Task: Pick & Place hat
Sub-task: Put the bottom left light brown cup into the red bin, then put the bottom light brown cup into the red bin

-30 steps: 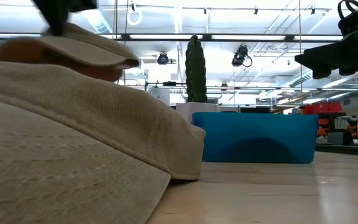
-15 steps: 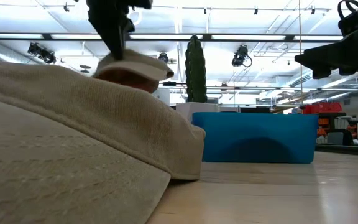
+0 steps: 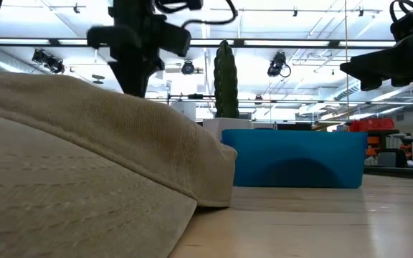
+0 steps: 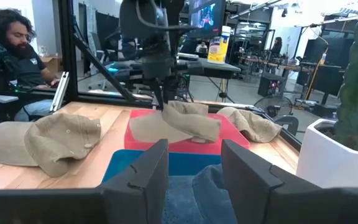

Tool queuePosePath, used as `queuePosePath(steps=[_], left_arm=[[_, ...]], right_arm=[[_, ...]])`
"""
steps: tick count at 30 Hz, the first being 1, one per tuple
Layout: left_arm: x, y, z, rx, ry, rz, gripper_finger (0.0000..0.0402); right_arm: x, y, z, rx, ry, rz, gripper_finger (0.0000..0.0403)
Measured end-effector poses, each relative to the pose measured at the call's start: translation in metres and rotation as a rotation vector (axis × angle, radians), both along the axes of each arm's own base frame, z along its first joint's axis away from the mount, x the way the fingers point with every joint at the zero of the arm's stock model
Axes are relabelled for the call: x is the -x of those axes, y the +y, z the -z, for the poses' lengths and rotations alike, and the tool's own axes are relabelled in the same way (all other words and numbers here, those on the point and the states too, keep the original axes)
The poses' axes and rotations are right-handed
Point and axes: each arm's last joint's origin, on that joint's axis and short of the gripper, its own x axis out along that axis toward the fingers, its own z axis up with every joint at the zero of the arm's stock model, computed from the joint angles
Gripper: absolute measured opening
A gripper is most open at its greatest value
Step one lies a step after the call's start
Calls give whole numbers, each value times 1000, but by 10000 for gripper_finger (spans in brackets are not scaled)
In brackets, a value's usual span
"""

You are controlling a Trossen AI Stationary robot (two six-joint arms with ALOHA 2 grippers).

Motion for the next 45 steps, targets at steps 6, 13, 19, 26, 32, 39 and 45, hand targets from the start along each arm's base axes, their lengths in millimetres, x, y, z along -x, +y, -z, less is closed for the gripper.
queuePosePath(steps=[6, 13, 19, 26, 32, 39, 45], left_arm=[[-6, -2, 11, 22, 14, -7, 4], [-9, -2, 14, 47, 10, -28, 20], [-8, 0, 14, 45, 20, -32, 25], [-4, 1, 14, 41, 58, -68, 32], [-4, 1, 14, 49, 60, -60, 82], [-1, -1, 9, 55, 51, -16, 166], [9, -15, -9, 63, 3, 50, 196]], right_arm=[[0, 0, 0, 0, 0, 0, 153], [0, 0, 0, 0, 0, 0, 153], [0, 0, 0, 0, 0, 0, 153], [0, 0, 0, 0, 1, 0, 153], [0, 0, 0, 0, 1, 0, 153], [0, 0, 0, 0, 1, 0, 153], [0, 0, 0, 0, 1, 0, 153]])
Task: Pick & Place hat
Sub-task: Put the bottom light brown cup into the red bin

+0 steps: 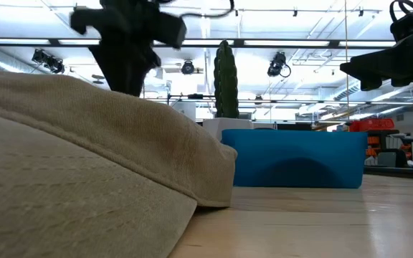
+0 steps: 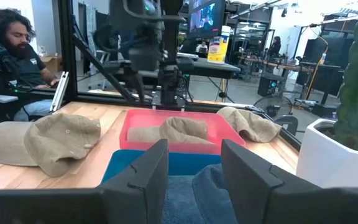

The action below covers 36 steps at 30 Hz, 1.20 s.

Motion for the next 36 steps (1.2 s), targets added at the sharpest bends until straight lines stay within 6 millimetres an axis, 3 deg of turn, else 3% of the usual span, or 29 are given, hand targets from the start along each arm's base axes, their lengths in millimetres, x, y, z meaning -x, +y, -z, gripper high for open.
queuePosePath(steps=[17, 29, 36], left_arm=[[15, -93, -15, 206, -214, 160, 195], [16, -140, -2, 332, -252, 211, 195], [9, -153, 10, 359, -225, 210, 195]], right_arm=[[0, 0, 0, 0, 0, 0, 153], [0, 0, 0, 0, -2, 0, 153], [0, 0, 0, 0, 1, 0, 153]])
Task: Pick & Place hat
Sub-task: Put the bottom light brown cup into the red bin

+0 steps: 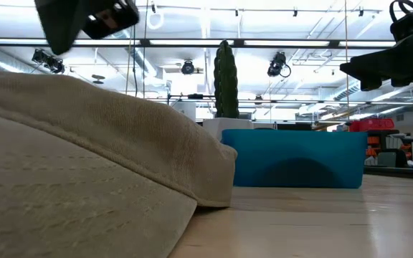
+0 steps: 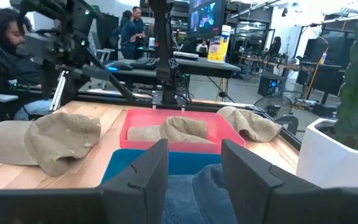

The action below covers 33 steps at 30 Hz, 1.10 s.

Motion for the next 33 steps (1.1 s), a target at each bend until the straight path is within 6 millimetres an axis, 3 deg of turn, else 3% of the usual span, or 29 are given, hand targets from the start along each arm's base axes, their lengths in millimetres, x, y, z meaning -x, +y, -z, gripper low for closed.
queuePosePath(steps=[9, 20, 33], left_arm=[[-19, -23, 15, 30, 56, 90, 195], [-26, -12, 18, -11, 53, 47, 195], [-34, -21, 48, 16, 119, 80, 194]], right_arm=[[0, 0, 0, 0, 0, 0, 153], [0, 0, 0, 0, -1, 0, 153], [0, 0, 0, 0, -2, 0, 153]])
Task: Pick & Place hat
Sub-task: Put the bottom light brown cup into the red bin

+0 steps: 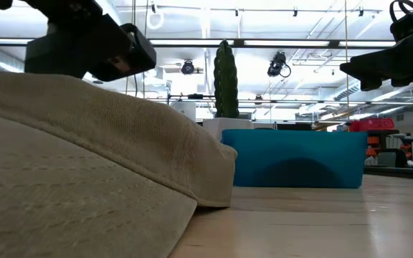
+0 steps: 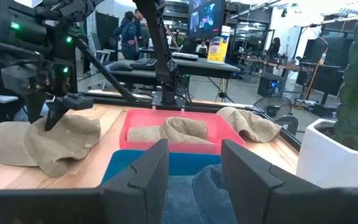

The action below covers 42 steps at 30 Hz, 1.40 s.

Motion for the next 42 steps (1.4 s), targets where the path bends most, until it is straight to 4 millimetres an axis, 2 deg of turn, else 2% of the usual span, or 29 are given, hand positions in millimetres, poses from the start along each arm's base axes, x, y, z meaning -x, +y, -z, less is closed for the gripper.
queuePosePath(steps=[3, 5, 7, 10, 12, 19, 26, 32, 38, 42], left_arm=[[-1, 0, 0, 3, -17, 20, 181], [-2, -1, -1, 5, -21, 23, 157], [-2, -1, -1, 9, -25, 47, 118], [-3, 0, -1, 40, -16, 66, 38], [-4, 1, -1, 56, -8, 78, 15], [0, 6, -4, 37, 24, 74, 7], [7, 12, -23, 23, 34, 68, 5], [13, 18, -60, -27, 10, 54, 5], [20, 32, -103, -198, -36, 57, 4], [22, 48, -120, -322, -57, 41, 4]], right_arm=[[0, 0, 0, 0, 0, 0, 153], [0, 0, 0, 0, 0, 0, 153], [0, 0, 0, 0, 0, 0, 153], [0, 0, 0, 0, 0, 0, 153], [0, 0, 0, 0, 0, 0, 153], [0, 0, 0, 0, 0, 0, 153], [0, 0, 0, 0, 1, 0, 153], [0, 0, 0, 0, 0, 0, 153], [0, 0, 0, 0, 1, 0, 153], [0, 0, 0, 0, 1, 0, 153]])
